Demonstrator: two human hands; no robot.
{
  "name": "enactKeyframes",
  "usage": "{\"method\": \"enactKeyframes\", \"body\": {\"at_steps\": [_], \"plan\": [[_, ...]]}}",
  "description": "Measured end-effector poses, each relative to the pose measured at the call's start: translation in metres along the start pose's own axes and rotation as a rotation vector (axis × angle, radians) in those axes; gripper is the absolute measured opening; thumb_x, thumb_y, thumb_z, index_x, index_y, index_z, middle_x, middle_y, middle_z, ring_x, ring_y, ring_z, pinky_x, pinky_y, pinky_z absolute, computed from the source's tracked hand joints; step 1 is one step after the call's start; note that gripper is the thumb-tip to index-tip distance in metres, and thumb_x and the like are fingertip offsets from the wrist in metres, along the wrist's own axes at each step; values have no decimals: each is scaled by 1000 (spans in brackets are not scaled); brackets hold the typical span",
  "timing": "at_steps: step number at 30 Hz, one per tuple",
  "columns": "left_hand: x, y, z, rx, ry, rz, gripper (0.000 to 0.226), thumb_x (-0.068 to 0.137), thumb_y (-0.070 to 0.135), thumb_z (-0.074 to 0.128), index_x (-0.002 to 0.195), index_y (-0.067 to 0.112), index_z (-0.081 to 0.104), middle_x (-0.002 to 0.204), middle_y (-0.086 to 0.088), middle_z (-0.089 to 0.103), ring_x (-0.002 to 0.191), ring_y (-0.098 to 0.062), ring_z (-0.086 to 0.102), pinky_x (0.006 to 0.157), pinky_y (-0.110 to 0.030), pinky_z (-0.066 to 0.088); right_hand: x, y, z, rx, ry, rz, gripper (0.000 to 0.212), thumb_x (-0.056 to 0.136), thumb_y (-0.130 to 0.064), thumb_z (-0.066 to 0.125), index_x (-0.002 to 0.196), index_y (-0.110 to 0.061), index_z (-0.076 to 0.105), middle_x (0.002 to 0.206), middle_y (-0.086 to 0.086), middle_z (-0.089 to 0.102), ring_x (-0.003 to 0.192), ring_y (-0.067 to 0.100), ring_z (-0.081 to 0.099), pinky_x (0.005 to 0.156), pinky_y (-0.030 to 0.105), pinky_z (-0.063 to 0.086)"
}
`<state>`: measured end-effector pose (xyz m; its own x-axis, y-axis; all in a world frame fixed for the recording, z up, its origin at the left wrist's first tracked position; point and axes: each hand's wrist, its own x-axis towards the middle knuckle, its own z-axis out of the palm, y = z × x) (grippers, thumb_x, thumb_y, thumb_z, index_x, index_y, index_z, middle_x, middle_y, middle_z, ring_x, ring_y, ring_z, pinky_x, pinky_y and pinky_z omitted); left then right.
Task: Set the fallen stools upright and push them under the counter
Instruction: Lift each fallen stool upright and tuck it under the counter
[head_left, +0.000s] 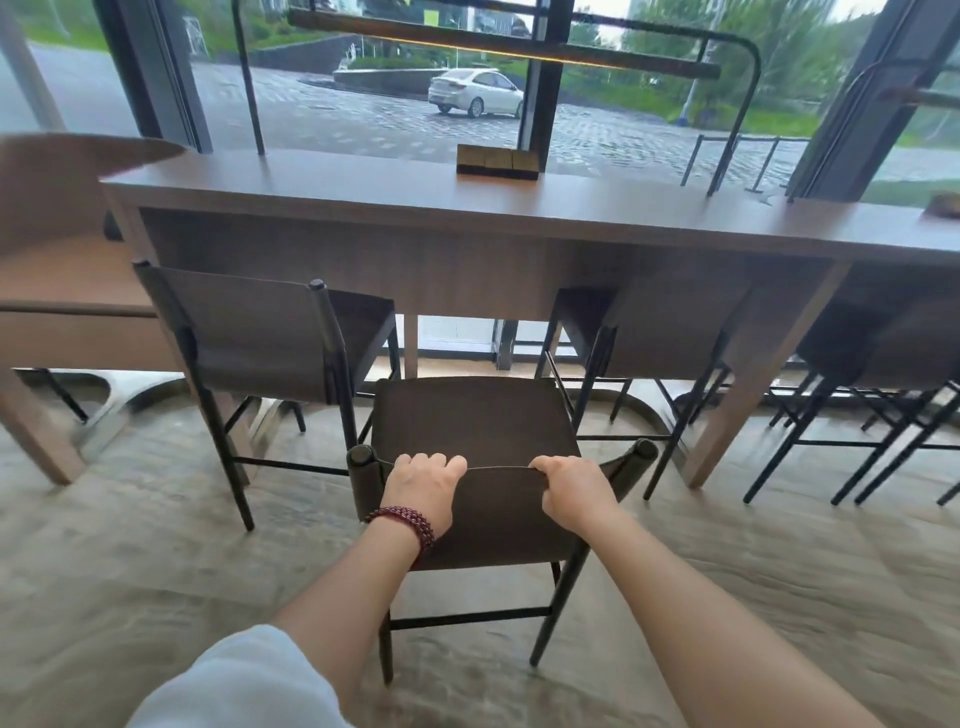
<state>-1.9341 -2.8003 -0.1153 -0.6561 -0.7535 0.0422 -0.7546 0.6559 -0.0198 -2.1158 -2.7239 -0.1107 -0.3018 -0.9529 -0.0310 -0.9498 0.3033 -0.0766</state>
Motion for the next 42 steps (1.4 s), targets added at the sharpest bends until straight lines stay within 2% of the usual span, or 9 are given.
{"method": "enactKeyframes", "body": {"at_steps": [8,12,14,17,20,26,33,38,42], "plan": [[31,-12,0,8,-17,16,55,83,8,50,134,22,35,123,0,53,115,-23,49,97,-35,34,35,0,-2,-97,-32,26,44,83,-10,47,124,-23,54,118,2,63,114,25,54,99,35,34],[38,-15,0,22,-6,20,50,82,-2,43,127,20,40,113,-2,61,106,-25,59,89,-34,40,42,5,-6,-97,-77,26,31,84,-3,44,106,-19,58,110,3,66,106,27,60,84,33,38],[42,-17,-1,34,-45,-6,41,85,-3,42,121,17,43,106,-3,66,100,-26,64,81,-33,42,44,10,-9,-141,-97,19,16,87,-4,44,91,-19,49,106,4,66,101,29,61,72,30,36],[48,-21,-4,75,-97,-18,23,91,2,43,110,15,48,102,-6,68,96,-27,66,68,-31,39,52,16,-9,-168,-112,4,18,88,-3,47,83,-20,43,103,6,67,98,31,63,67,29,36],[59,-22,-12,83,-129,11,20,90,2,42,105,13,51,105,-7,67,100,-30,63,69,-32,38,64,17,-14,-182,-132,-28,20,87,-2,48,76,-17,42,103,8,67,99,32,63,66,29,36],[100,-37,-28,95,-110,14,14,91,8,43,102,12,51,104,-8,66,99,-30,63,76,-34,45,109,20,-43,-211,-144,-93,19,88,-8,53,103,-14,62,108,7,66,102,31,63,78,33,45],[173,-56,-52,96,-70,-115,17,90,9,46,104,16,54,106,-7,66,102,-30,62,77,-33,44,183,25,-79,-217,-93,-160,21,88,-10,53,107,-13,61,113,9,64,105,32,62,76,33,44],[208,-69,-61,105,-40,-117,19,89,7,47,103,17,55,103,-6,67,99,-28,62,75,-32,44,221,28,-96,-221,-113,-192,10,90,-12,54,98,-14,58,113,11,63,105,33,60,75,32,40],[236,-82,-67,114,-31,-86,19,89,7,47,102,16,56,105,-6,67,99,-28,62,77,-32,42,249,27,-108,-258,-117,-179,19,89,-11,51,107,-11,59,117,11,61,108,33,59,77,33,41]]}}
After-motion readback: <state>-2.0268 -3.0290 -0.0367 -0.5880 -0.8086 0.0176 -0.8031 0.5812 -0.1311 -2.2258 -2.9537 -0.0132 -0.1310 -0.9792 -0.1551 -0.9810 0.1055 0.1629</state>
